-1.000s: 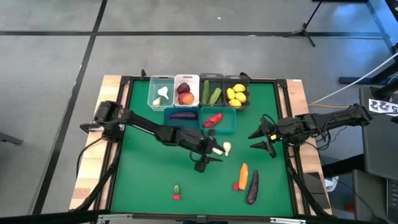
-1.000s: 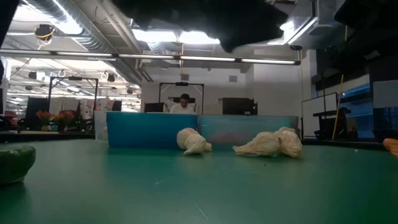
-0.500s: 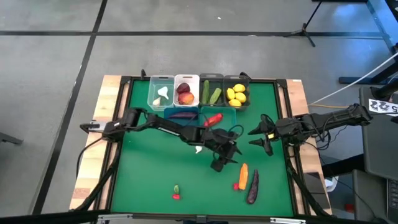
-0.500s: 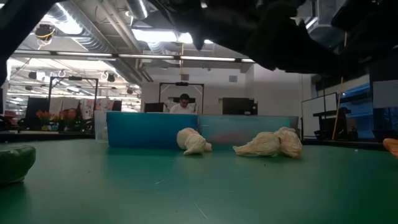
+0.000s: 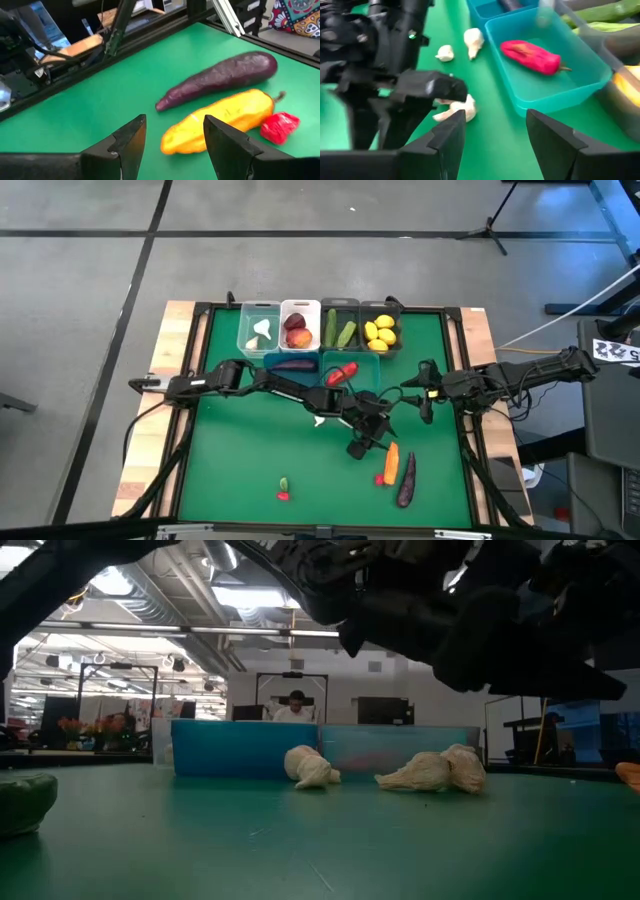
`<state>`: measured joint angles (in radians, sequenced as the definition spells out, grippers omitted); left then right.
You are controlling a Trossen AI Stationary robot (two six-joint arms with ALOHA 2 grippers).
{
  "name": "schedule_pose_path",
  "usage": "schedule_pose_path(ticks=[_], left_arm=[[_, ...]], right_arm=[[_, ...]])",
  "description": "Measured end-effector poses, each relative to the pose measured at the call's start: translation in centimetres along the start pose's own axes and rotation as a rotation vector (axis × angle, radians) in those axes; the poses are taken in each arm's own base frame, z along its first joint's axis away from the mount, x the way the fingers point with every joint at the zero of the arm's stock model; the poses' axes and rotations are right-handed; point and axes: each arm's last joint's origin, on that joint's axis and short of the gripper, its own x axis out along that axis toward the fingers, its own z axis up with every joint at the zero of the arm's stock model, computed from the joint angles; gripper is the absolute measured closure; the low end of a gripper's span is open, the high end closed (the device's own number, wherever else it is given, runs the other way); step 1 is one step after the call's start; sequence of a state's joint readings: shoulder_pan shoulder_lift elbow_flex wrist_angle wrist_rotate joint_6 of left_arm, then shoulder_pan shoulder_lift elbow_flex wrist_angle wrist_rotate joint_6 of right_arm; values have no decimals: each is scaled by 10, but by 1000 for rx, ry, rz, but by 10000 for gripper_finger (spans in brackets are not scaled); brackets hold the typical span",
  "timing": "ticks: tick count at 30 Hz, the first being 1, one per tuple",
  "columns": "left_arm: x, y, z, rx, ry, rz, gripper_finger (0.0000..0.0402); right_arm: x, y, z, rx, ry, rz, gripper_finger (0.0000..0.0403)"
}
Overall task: Sort produce into baskets
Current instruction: Put the orange chili pepper into the light blue bin
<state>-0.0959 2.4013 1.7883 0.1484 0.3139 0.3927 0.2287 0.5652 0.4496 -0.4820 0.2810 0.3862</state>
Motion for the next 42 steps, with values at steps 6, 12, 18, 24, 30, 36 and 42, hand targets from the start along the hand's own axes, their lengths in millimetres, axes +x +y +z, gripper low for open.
schedule_pose_path(ticks=[6,12,18,24,30,36,42], left_arm=[[8,1,-4,1,-2,-5,208],[12,-1,-9,8,-9,-51,208],[11,4,-7,28,-30,-31,208],[19,5,-23,-1,3,-11,208],[29,8,-27,-35,6,-11,208],[32,8,-30,-49,31,-36,208],[32,5,-33,-99,45,-94,208]], right_arm=[[0,0,0,0,-6,-16,194],[0,0,0,1,-6,-16,194],[0,0,0,6,-6,-14,194],[0,0,0,11,-7,-14,194],[0,0,1,12,-12,-11,194],[0,0,1,13,-13,-11,194],[0,0,1,13,-13,-10,194]])
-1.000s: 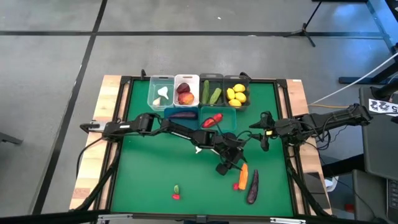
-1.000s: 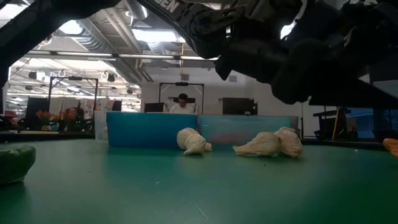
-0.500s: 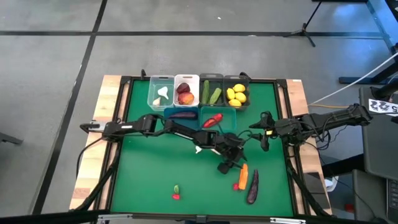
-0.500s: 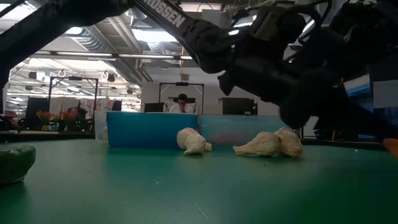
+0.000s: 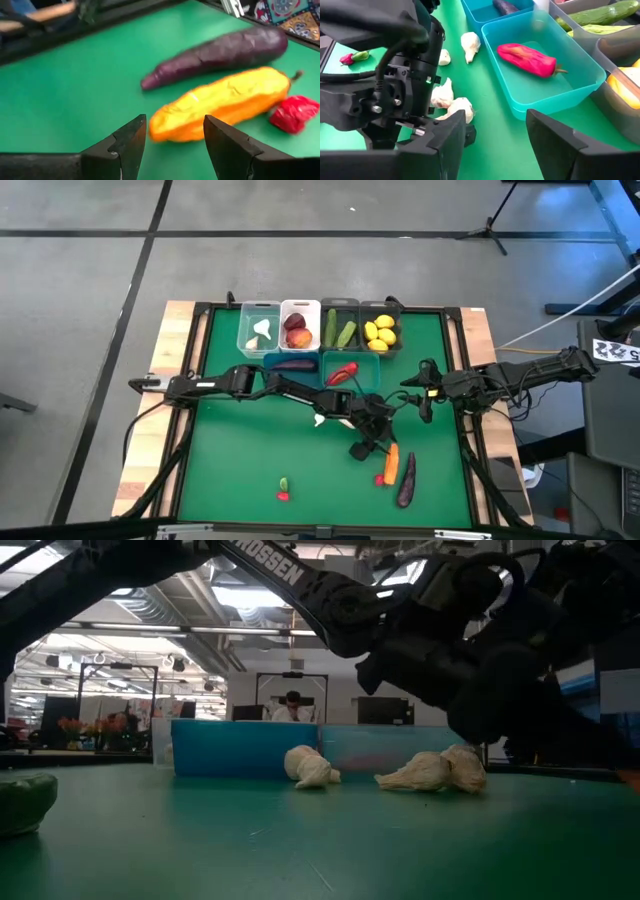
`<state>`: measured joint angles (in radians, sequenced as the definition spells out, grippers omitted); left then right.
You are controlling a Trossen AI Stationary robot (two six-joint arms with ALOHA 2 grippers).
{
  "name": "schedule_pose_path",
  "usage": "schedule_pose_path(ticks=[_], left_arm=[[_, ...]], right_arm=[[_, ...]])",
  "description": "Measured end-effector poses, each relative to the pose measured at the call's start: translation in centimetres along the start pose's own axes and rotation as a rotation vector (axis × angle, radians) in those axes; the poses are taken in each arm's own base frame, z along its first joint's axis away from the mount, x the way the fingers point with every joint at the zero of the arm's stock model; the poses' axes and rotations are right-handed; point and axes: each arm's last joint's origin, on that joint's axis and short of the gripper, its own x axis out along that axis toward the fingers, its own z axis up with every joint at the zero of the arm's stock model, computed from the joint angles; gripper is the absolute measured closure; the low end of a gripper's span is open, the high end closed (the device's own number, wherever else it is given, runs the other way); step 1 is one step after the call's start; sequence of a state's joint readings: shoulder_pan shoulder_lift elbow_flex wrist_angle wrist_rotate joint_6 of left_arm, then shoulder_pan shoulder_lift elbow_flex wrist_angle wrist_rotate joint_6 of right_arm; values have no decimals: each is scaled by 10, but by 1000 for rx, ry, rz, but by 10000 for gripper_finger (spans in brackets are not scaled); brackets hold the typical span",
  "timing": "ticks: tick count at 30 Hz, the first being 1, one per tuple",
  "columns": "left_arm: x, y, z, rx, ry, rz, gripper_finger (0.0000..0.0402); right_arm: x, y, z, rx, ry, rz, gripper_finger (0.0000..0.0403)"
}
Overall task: Sort produce into baskets
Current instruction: Put the orange chili pepper into the light blue bin
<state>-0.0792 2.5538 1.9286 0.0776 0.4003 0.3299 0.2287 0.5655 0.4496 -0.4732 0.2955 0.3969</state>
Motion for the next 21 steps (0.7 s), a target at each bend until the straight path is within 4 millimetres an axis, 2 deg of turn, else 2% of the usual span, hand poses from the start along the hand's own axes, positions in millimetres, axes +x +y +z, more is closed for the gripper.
schedule_pose_path(ticks=[10,16,21], left_arm=[[0,-4,-8,-106,83,-35,208],[-6,-2,6,-69,32,-21,208],[-8,2,4,-76,32,-30,208]], right_arm=[[0,0,0,0,-1,0,194],[0,0,0,0,-1,0,194],[0,0,0,0,0,0,194]])
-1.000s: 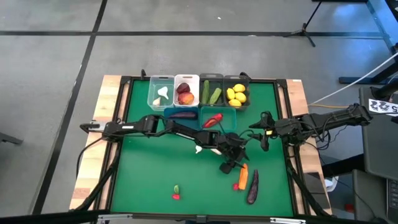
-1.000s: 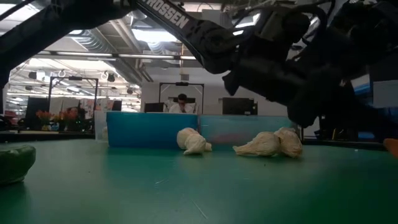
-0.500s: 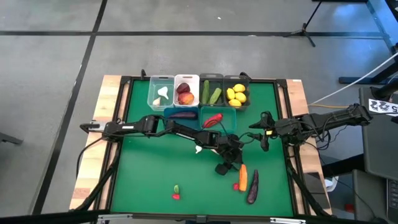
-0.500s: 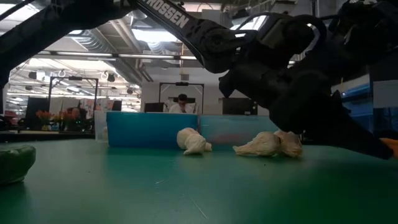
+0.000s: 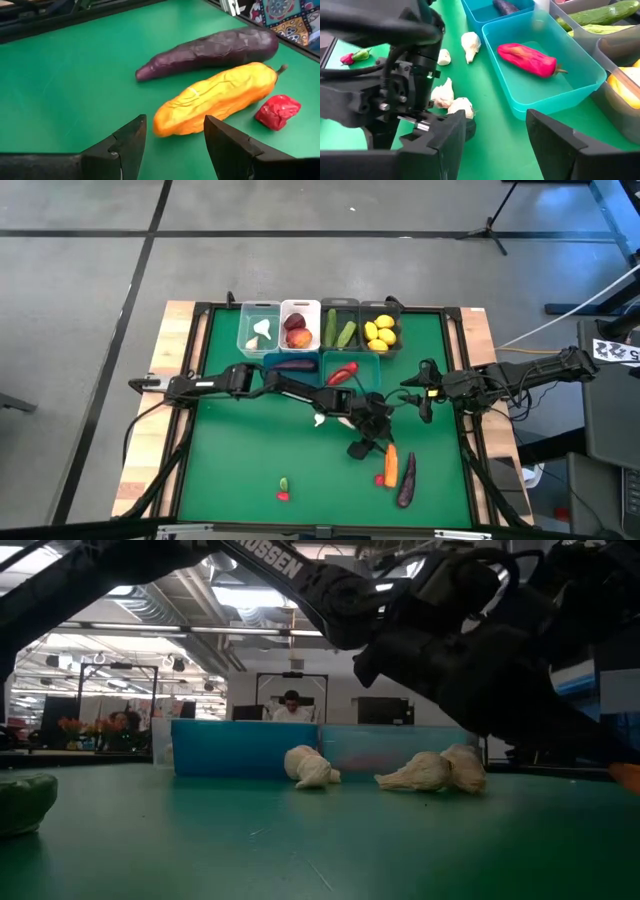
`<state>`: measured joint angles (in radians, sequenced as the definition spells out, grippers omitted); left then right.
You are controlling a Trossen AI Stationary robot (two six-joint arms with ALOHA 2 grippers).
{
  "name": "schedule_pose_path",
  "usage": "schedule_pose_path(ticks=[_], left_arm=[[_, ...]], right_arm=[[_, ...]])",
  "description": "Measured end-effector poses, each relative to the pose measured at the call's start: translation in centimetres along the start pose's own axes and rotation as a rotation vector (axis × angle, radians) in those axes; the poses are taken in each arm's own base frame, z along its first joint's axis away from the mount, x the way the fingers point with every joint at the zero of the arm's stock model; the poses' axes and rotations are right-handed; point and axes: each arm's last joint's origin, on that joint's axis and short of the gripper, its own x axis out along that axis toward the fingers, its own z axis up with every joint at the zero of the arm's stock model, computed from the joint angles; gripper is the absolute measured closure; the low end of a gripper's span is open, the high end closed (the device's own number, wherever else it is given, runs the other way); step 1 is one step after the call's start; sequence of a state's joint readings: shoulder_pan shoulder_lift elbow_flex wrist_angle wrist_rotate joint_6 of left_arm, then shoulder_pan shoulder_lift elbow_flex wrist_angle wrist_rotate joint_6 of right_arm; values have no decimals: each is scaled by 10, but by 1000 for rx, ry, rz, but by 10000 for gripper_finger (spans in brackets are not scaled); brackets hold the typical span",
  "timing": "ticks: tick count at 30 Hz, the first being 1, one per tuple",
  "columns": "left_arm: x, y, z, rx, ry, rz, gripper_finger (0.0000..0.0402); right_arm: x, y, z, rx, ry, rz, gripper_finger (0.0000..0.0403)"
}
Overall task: Sort produce into baskets
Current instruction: Put the orange chili pepper into the light blue bin
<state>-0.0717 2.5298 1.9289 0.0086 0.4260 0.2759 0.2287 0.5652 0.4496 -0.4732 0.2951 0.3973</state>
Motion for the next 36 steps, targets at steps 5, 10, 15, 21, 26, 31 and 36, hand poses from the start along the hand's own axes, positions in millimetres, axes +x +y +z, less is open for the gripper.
schedule_pose_path(ticks=[5,10,15,21,26,31,36], left_arm=[[0,0,0,-13,-9,-20,208],[0,-1,0,-14,-10,-26,208],[1,-1,0,-26,-21,-45,224],[1,0,-1,-31,-22,-46,275],[1,0,0,-28,-26,-45,304],[1,0,0,-44,-31,-43,323],[-1,4,-1,-49,-30,-33,321]], right_arm=[[0,0,0,0,0,0,194],[0,0,0,22,0,0,194],[0,0,0,25,0,0,194],[0,0,0,25,0,0,194],[0,0,0,25,0,0,194],[0,0,0,25,0,0,194],[0,0,0,25,0,0,194]])
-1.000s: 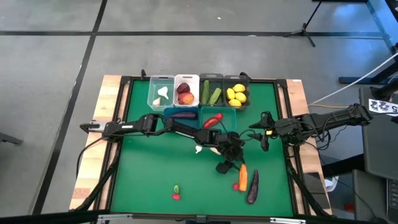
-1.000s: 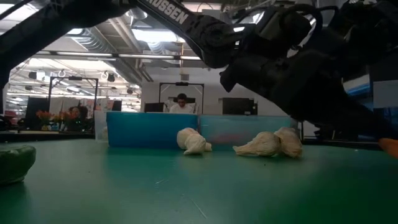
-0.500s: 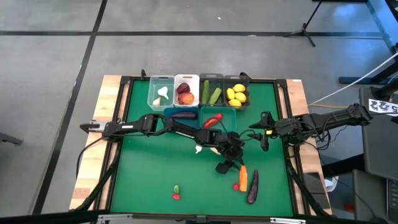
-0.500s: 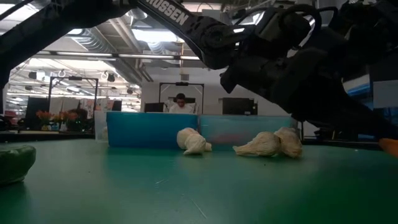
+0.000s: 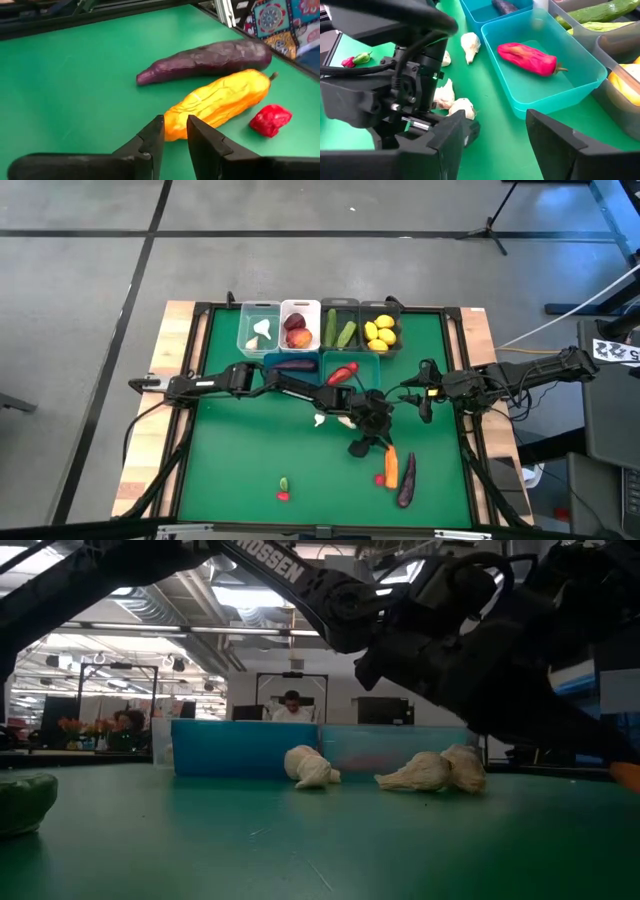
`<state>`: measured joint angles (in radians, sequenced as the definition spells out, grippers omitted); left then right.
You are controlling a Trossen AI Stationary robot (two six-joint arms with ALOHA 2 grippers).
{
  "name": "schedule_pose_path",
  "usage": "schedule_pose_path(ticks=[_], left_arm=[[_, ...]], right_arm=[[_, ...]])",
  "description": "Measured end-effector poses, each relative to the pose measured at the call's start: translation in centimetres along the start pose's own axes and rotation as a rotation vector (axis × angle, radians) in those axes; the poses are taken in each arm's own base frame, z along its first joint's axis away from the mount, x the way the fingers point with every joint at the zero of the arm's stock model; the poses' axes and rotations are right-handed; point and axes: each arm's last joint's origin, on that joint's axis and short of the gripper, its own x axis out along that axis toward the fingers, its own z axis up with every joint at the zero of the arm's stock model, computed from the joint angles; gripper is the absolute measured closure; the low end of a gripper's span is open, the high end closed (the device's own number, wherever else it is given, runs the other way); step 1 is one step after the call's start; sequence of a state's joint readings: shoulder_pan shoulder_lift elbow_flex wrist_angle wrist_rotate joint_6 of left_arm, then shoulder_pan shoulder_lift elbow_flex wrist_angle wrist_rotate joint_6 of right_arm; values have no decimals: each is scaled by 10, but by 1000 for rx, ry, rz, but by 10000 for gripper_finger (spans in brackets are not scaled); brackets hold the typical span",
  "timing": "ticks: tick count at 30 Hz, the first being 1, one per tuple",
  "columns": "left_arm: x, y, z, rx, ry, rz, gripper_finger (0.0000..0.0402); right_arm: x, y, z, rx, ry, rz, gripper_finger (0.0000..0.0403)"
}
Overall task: Sort produce into baskets
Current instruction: Put the orange chili pepper into the light blue bin
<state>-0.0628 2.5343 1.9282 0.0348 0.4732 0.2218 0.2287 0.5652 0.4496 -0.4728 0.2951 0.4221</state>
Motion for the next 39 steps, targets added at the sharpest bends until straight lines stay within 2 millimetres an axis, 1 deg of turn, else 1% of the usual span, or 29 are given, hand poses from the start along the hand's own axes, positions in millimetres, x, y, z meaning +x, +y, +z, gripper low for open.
schedule_pose_path(ticks=[5,9,13,17,22,26,29,32,39], left_arm=[[2,-5,1,69,-3,-7,279],[3,-6,-2,66,31,-17,231],[2,-4,-2,120,28,-1,183],[2,-4,-2,163,41,43,156],[3,-5,-1,167,24,0,151],[8,-6,-6,137,13,-15,151],[10,-3,-11,119,3,-8,151],[9,0,-11,115,-8,1,151],[10,-2,-10,103,-4,-6,151]], right_arm=[[0,0,0,0,1,0,194],[0,0,0,-4,0,0,194],[0,0,0,-7,0,0,194],[0,0,0,-7,1,0,194],[0,0,0,-7,-1,-5,194],[0,0,0,-5,-3,-8,194],[0,0,0,-3,-3,-8,194],[0,0,0,0,-7,-7,194],[0,0,1,1,-8,-7,194]])
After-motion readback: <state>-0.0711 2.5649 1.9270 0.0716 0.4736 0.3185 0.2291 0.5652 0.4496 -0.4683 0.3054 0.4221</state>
